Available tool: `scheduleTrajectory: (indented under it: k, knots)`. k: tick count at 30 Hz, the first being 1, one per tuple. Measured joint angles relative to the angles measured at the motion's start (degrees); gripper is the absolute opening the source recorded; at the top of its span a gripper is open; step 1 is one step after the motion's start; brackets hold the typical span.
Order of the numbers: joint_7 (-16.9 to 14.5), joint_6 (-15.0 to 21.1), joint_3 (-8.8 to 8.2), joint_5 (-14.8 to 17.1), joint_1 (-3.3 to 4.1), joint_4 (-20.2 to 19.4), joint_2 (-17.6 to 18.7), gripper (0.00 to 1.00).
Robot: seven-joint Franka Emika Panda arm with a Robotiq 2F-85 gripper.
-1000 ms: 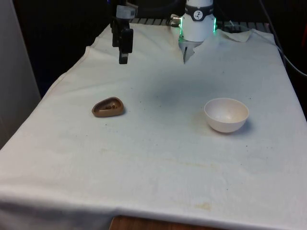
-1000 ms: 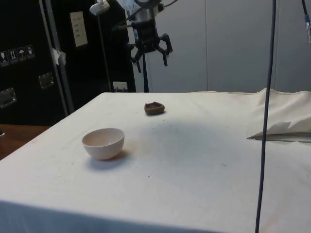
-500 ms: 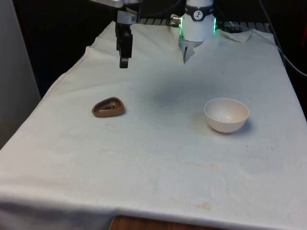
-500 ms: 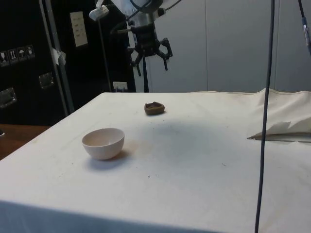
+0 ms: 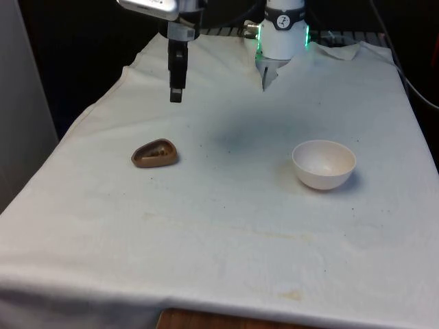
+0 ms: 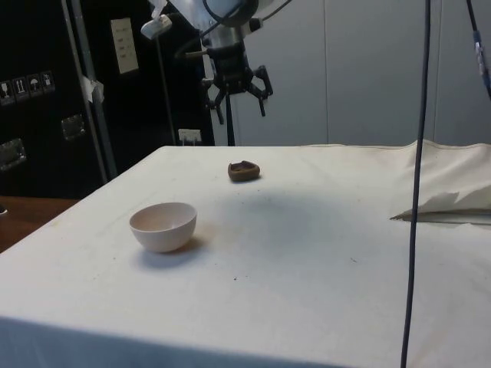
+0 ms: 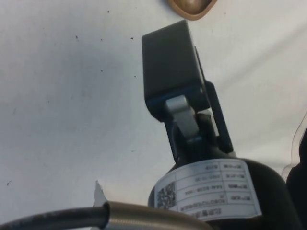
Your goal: Pour the coffee beans from the cup into the bowl.
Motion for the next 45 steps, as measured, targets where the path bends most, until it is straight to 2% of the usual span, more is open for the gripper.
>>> scheduleTrajectory:
  k: [45]
  knots:
    - [12.38, 2.92, -0.17, 0.29, -0.11, 0.0, 2.92, 1.0]
